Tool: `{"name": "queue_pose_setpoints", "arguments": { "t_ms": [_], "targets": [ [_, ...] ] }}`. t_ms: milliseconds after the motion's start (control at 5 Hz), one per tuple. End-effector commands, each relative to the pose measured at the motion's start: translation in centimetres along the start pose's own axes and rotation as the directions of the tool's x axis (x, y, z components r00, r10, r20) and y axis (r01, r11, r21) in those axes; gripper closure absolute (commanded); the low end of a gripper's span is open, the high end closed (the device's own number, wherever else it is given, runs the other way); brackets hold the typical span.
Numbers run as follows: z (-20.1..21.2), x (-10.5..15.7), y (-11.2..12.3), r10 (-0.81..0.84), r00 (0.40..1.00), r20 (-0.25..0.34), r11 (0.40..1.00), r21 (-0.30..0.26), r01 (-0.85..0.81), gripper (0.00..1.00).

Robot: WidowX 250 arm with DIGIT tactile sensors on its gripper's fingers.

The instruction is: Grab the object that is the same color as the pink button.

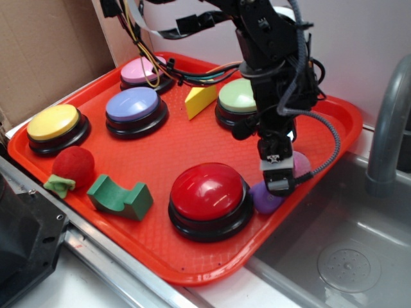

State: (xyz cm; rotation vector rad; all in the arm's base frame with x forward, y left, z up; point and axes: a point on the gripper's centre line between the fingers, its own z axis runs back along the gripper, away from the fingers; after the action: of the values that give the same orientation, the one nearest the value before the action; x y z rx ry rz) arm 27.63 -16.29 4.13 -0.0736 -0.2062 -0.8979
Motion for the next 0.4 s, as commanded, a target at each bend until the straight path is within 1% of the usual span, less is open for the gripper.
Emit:
{"name": "queue_pose_setpoints", "arguments": {
  "t_ms": [0, 200],
  "targets": [
    [0.82, 0.72, -0.42, 0.001, 0.999, 0.041, 1.0, -0.028, 0.0, 1.0],
    [0.64, 0.71, -0.48, 0.005, 1.0, 0.025, 0.999, -0.034, -0.004, 1.0]
  ]
}}
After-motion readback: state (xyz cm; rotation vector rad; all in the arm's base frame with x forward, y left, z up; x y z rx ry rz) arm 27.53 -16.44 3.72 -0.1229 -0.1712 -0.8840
